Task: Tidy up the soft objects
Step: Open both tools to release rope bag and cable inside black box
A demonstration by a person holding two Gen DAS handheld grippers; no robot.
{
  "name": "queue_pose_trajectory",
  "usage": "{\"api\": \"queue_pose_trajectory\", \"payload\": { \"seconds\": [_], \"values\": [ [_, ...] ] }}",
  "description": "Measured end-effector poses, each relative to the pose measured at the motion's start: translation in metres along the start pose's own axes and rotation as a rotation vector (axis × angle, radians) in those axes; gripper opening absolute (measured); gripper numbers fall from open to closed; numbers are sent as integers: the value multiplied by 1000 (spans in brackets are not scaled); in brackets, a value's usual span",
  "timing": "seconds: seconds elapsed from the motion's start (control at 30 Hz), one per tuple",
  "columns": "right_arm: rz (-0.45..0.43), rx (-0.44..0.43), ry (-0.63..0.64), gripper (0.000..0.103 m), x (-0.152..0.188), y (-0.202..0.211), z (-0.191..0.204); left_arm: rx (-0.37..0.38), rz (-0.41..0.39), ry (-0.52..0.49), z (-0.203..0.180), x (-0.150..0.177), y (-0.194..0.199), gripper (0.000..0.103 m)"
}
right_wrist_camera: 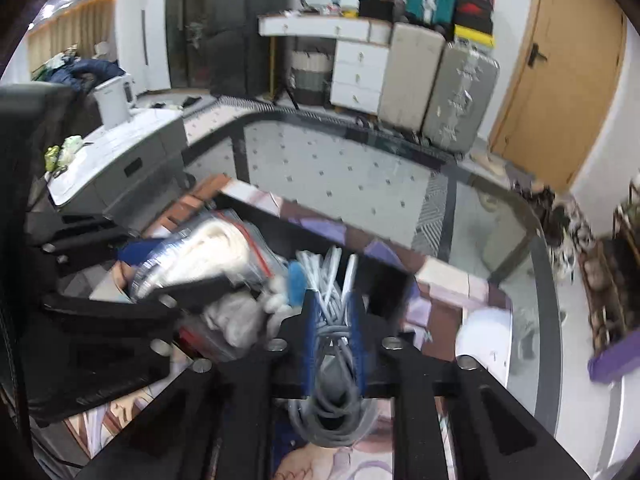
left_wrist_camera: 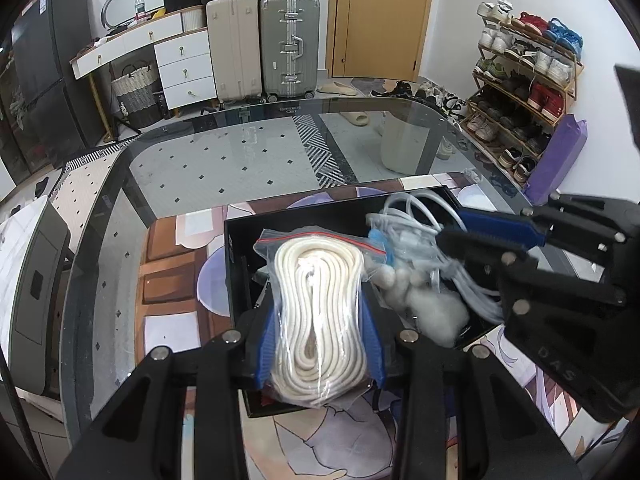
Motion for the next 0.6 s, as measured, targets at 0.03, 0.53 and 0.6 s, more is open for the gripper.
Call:
{"api": "queue_pose_trajectory", "payload": {
  "seconds": [0.03,0.53,0.6],
  "values": [
    [-11,5,11,3,-2,3,2,3,-1,1,0,0,0,38],
    [59,13,-21,3,16,-16,-3,24,40,-17,-4,7,-10,49],
    [51,10,-37,3,15,-12,-5,29,40,-14,-5,6,-7,49]
  ]
}}
Point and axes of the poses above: each gripper's, at about its wrist camera, not at the fingertips, and y roughly against the way its jaws point, z to its left, x to its underside, the point moved 9 cm from there along -y, roughly the way its jaws point, and after that the axes turned 2 degrees about -y, right-handed, at the moved point
